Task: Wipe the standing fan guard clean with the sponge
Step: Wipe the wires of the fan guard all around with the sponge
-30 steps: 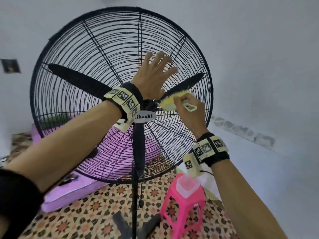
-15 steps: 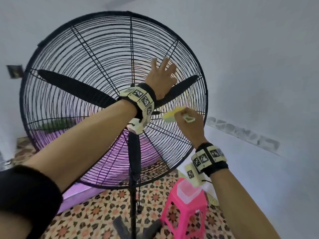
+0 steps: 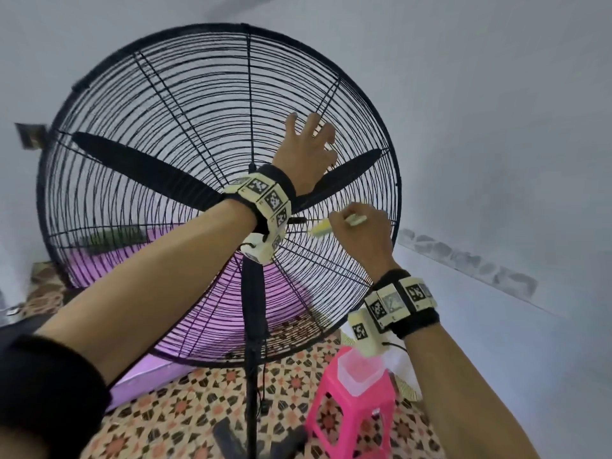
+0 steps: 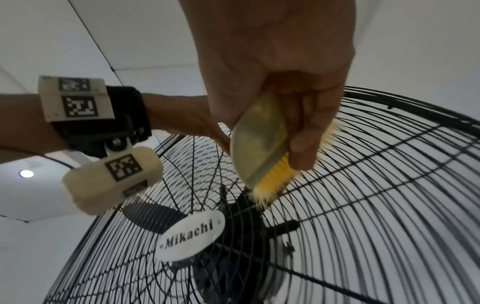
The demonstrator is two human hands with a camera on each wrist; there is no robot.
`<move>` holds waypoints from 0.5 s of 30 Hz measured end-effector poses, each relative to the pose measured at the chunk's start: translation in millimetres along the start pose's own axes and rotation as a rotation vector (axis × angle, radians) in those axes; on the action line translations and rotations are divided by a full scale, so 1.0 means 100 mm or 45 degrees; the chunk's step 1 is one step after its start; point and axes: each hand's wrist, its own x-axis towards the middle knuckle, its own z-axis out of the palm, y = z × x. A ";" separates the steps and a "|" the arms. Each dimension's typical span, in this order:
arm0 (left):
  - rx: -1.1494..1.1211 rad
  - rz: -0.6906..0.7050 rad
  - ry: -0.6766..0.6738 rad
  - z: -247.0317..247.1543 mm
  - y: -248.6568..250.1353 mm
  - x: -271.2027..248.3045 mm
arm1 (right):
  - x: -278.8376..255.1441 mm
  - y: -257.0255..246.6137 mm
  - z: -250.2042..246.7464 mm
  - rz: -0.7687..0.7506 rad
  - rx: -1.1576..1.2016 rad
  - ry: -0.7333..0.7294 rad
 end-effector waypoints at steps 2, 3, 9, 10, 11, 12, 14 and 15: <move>-0.028 0.018 0.020 0.00 0.01 0.00 | 0.06 -0.07 -0.04 -0.098 0.197 0.133; -0.035 0.021 0.030 0.01 0.02 -0.01 | 0.07 -0.09 -0.06 -0.126 0.232 0.150; -0.040 0.008 0.012 0.02 0.00 -0.02 | -0.05 0.05 -0.04 0.105 -0.070 -0.086; -0.047 0.002 0.008 0.02 0.00 -0.01 | -0.03 0.04 -0.07 0.026 -0.056 -0.056; -0.052 -0.008 0.005 0.02 -0.01 -0.01 | 0.00 0.00 -0.10 -0.082 -0.016 -0.004; -0.054 -0.010 0.007 0.02 0.00 -0.01 | 0.03 -0.03 -0.11 -0.176 0.055 0.052; -0.051 -0.008 0.024 0.03 0.03 -0.02 | 0.05 -0.08 -0.08 -0.229 0.195 0.104; -0.046 -0.008 0.021 0.04 0.06 -0.02 | 0.03 -0.08 -0.04 -0.187 0.230 0.116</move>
